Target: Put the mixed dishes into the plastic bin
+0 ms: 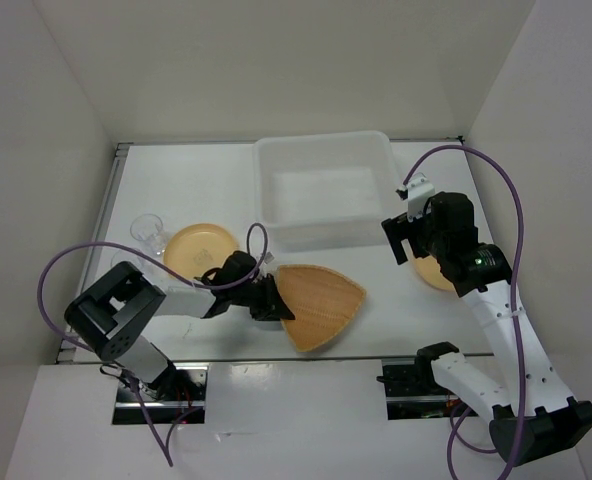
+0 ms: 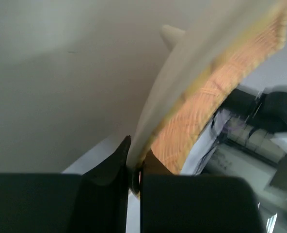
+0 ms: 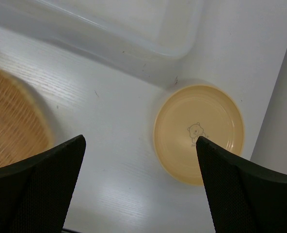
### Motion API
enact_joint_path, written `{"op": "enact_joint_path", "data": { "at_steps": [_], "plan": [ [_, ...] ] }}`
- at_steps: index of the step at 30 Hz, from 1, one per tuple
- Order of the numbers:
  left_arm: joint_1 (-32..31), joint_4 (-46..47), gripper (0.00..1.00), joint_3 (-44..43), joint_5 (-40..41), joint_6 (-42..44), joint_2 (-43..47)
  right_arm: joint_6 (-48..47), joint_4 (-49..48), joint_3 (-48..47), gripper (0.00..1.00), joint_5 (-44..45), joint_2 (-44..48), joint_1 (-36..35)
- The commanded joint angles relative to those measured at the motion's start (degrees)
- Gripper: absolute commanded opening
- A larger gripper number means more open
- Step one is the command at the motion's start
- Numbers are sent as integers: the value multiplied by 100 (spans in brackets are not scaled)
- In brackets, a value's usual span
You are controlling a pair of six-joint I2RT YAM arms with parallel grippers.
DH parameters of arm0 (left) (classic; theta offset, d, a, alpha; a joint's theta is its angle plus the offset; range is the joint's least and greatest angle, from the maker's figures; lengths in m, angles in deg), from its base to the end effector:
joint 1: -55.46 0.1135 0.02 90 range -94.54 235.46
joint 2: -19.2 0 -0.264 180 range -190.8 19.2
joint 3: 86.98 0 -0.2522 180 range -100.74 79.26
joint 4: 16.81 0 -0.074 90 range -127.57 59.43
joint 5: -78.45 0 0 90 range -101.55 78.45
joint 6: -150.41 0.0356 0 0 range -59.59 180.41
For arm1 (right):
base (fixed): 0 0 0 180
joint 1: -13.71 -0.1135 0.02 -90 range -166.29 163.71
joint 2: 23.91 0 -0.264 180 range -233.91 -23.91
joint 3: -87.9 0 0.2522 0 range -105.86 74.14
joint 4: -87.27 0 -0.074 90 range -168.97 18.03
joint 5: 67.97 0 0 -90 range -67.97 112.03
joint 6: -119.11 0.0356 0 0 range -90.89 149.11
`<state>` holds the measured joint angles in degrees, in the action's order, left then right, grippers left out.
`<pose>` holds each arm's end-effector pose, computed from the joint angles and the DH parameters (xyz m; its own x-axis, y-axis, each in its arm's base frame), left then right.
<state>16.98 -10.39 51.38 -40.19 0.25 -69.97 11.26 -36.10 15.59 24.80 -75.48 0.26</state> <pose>0.1974 -0.1787 0.1222 -0.9750 -0.1975 -0.1015 -0.0341 0.5849 -0.8104 0.1760 0.0403 0.3454 -0.4832 -0.4304 -0.7625 -0.3597 0.8915 -0.2753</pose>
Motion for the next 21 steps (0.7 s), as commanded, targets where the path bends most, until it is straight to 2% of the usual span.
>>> {"op": "enact_joint_path", "data": {
  "at_steps": [1,5,7,9,11,12,15,16,21],
  "plan": [
    [-28,-83,0,125,51,84,-119,-26,-183,-61,99,137,42,36],
    [-81,-724,0,-41,113,215,231,35,-271,53,99,259,42,36],
    [-134,-1672,0,-331,331,469,835,193,-577,149,99,583,121,97],
    [-186,-2662,0,-962,534,522,1390,447,-849,360,99,1091,200,149],
    [-186,-3176,0,-1586,912,523,2085,571,-1219,554,99,1366,279,308],
    [-47,-3440,0,-2294,983,523,2288,624,-1411,607,99,1524,340,439],
    [295,-3732,0,-3484,1291,523,2089,843,-1685,835,99,1700,393,650],
    [367,-3732,0,-4236,1343,523,1696,844,-1851,905,99,1832,463,721],
    [789,-3558,0,-5937,1914,59,43,906,-2055,1099,99,2035,692,1090]
  ]
}}
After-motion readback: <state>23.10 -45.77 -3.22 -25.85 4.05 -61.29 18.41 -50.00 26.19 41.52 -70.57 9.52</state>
